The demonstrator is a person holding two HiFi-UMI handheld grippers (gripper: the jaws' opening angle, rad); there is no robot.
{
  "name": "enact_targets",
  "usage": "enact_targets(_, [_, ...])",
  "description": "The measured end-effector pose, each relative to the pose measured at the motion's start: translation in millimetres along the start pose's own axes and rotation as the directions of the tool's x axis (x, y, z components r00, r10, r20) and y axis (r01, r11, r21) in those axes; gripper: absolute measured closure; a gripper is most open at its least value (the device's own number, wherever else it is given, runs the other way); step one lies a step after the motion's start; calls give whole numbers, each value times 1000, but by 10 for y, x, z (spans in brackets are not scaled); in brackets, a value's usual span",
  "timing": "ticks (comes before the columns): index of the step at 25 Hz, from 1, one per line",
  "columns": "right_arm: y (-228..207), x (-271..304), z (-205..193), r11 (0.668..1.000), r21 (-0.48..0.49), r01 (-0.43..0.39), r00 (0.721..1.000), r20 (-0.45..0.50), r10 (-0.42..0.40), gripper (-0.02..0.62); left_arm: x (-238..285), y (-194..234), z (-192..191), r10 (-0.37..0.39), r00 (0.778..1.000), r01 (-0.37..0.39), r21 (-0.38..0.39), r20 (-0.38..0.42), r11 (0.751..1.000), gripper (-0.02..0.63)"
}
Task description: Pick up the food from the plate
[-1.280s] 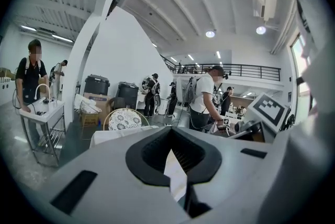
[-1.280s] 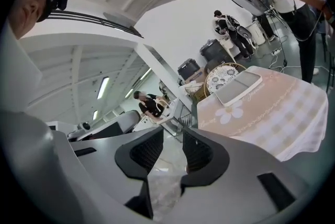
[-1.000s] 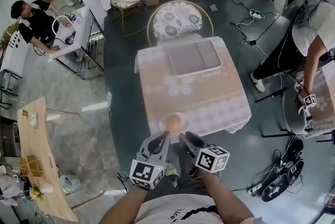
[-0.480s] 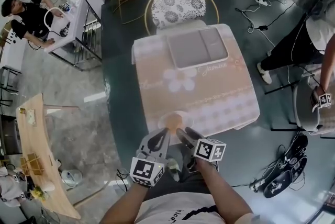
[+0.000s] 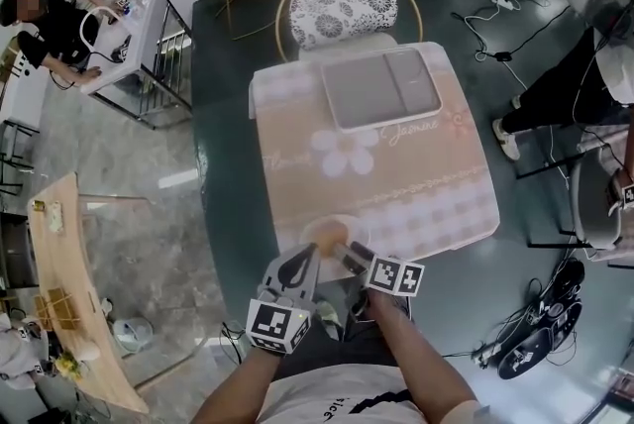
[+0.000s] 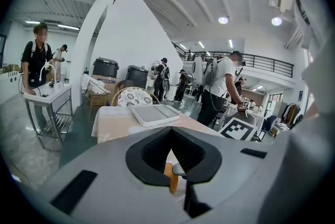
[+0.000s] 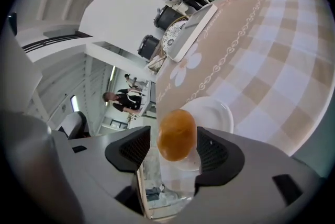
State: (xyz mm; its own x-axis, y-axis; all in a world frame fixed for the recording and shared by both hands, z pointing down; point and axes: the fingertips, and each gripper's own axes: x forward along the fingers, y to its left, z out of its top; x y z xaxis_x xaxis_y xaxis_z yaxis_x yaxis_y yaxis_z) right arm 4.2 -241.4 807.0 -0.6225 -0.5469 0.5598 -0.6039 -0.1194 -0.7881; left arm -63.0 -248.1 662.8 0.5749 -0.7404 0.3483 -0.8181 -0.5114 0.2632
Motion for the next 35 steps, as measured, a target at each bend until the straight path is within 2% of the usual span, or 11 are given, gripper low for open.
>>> enact_targets(7, [-84,163,-68,999,53,13,999,-42,-11,344,3,59,-52,21,1000,-21,-9,0,1000,602])
enact_targets(19, [-4,360,-122,993,107,-54,989,-133,68,342,-28,109,-73,49,999,-49,-9,-7,999,603])
enact_targets(23, [49,320,-93,989,118,-86,987,-122,100,342,-72,141,-70,54,998,-54,-12,-11,998,603])
enact_targets(29, [363,102,94,985,59,-162,982,-87,167,342,-105,95,46,43,999,-43,-16,-19,999,601])
enact_targets(35, [809,-288,257,976,-6,-219,974,-52,219,342,-212,-34,337,24,1000,-24,-25,-18,999,603])
